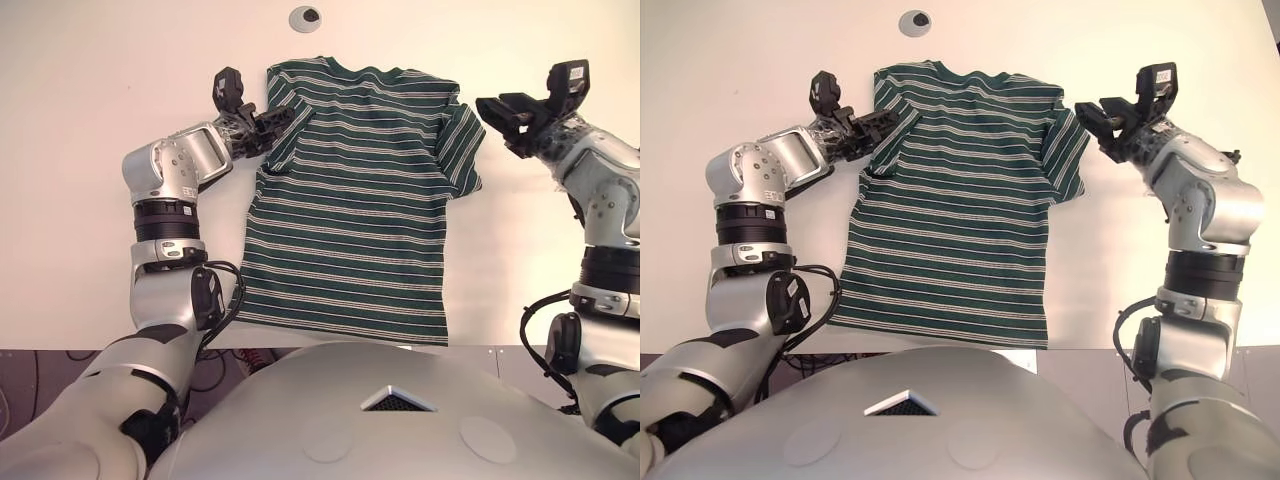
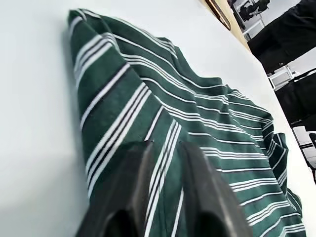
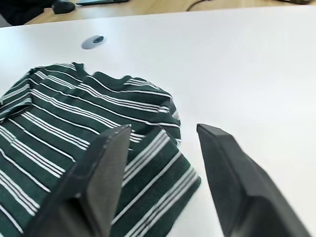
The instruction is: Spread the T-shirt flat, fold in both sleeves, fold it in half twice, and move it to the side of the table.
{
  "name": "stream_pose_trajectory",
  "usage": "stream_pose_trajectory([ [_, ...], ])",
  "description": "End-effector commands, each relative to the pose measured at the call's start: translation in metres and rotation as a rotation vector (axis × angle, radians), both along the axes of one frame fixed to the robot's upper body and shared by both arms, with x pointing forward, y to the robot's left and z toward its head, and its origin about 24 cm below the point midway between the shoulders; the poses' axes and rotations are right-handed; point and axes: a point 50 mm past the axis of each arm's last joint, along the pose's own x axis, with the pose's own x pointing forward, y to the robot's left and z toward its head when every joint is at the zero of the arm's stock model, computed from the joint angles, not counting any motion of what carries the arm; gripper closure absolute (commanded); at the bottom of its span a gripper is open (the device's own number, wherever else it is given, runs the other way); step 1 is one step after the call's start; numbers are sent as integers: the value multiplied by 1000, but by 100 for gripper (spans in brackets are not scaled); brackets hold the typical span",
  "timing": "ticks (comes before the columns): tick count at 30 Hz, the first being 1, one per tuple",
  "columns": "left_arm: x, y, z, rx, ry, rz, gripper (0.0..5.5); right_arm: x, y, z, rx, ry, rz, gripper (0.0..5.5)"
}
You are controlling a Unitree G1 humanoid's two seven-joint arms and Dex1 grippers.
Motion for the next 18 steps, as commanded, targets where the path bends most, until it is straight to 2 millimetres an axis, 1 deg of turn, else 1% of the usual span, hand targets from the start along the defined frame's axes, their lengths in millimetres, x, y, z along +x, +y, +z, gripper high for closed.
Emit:
stream_pose_trajectory([
  [1,3,11,25,-10,-134,27,450,-15,-25,-9,-67,102,-45,255],
  [4,2,19,37,-5,-188,42,450,-18,-27,-19,-67,145,-36,255],
  [7,3,20,47,6,-223,37,450,-16,-26,-35,-60,173,-28,255],
  [9,5,19,49,7,-229,36,450,-14,-24,-44,-47,190,-18,281],
  [12,5,17,47,7,-224,37,450,-12,-22,-51,-28,200,-1,346],
  [16,4,19,46,10,-220,45,450,-9,-18,-49,62,192,13,412],
  [17,4,20,46,13,-221,49,450,-9,-18,-48,74,194,16,436],
  [18,4,21,46,15,-221,52,450,-9,-18,-48,87,196,23,438],
])
